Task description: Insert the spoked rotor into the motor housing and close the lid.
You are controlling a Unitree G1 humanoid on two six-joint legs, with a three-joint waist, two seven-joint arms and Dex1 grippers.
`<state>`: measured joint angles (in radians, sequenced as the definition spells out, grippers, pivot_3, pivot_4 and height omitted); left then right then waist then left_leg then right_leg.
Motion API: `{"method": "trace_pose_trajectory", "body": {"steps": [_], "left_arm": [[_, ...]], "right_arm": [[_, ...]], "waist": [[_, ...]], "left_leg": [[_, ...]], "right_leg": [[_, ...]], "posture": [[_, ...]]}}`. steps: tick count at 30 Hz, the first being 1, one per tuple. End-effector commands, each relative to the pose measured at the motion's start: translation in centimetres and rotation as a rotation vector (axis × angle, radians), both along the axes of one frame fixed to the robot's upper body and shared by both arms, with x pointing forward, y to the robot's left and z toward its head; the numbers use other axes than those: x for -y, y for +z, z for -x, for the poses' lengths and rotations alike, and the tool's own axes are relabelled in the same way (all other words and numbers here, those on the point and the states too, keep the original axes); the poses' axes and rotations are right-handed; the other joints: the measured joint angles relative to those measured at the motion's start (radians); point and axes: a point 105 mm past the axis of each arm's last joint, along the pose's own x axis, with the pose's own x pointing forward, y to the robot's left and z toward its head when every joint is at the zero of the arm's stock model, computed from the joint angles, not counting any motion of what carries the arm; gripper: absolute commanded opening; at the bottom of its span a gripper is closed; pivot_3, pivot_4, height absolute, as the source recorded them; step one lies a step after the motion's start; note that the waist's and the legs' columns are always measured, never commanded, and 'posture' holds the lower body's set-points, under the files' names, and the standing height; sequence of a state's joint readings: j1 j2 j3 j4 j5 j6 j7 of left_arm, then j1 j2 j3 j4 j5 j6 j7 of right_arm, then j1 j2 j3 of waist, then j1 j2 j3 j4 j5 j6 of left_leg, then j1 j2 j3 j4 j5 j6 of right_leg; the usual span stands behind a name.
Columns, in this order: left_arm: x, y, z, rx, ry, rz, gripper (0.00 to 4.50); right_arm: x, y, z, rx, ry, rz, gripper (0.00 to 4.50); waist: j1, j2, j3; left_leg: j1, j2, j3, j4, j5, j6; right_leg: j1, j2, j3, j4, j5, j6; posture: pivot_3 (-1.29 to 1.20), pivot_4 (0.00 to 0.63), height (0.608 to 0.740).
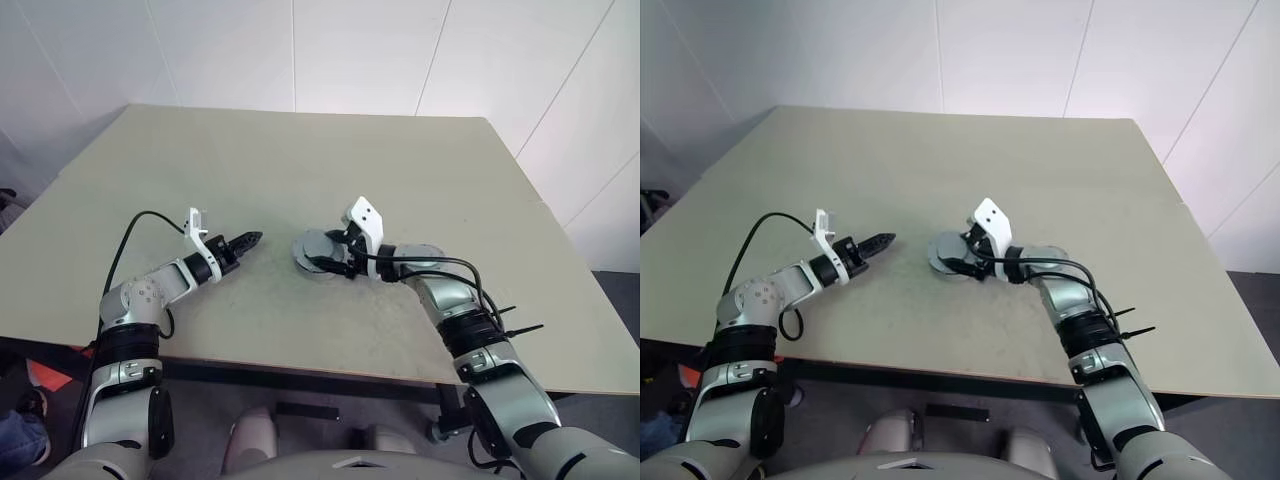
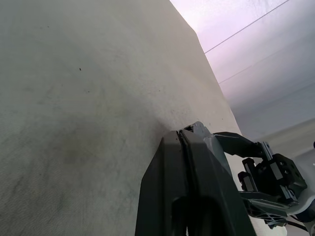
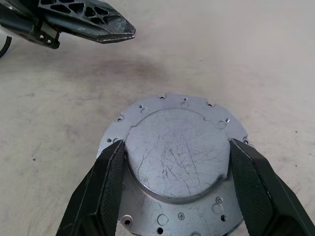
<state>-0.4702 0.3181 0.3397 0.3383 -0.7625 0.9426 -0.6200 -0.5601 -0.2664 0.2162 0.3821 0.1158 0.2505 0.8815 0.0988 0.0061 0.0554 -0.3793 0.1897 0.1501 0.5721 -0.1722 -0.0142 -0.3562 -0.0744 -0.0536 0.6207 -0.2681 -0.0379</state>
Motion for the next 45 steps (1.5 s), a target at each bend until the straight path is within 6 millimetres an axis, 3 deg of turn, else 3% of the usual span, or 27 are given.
{"method": "trace_pose_trajectory", "body": {"steps": [1,9,18,28,45], "left_arm": [[0.1,1.4,-0.3,0.062,-0.007,-0.005,0.05],[0.1,1.4,-0.2,0.063,-0.007,-0.005,0.05],[0.2,1.2,-0.1,0.058,-0.012,-0.006,0.05],[0.3,1.1,-0.1,0.056,-0.018,-0.009,0.05],[0.3,0.7,0.0,0.042,-0.022,-0.022,0.05]], "right_arm": [[-0.1,1.0,0.2,0.033,0.03,0.002,3.19],[0.1,0.6,-0.3,0.027,-0.003,0.015,3.19],[-0.3,2.6,-0.4,0.038,0.007,-0.075,3.19],[0.2,1.1,-1.0,0.021,-0.042,-0.007,3.19],[0.2,1.6,-1.4,0.042,-0.062,-0.019,3.19]], "waist": [[0.0,0.0,0.0],[0.0,0.0,0.0],[0.0,0.0,0.0],[0.0,0.0,0.0],[0.0,0.0,0.0]], "left_leg": [[0.0,0.0,0.0,0.0,0.0,0.0],[0.0,0.0,0.0,0.0,0.0,0.0],[0.0,0.0,0.0,0.001,0.0,0.0],[0.0,0.0,0.0,0.001,0.0,0.0],[0.0,0.001,0.0,0.003,0.0,0.0]], "right_leg": [[0.0,0.0,0.0,0.0,0.0,0.0],[0.0,0.0,0.0,0.0,0.0,0.0],[0.0,0.0,0.0,0.001,0.0,0.0],[0.0,0.0,0.0,0.001,0.0,0.0],[0.001,0.0,0.0,0.002,0.0,0.0]], "posture": [[0.0,0.0,0.74],[0.0,0.0,0.74],[0.0,0.0,0.74],[0.0,0.0,0.74],[0.0,0.0,0.74]]}}
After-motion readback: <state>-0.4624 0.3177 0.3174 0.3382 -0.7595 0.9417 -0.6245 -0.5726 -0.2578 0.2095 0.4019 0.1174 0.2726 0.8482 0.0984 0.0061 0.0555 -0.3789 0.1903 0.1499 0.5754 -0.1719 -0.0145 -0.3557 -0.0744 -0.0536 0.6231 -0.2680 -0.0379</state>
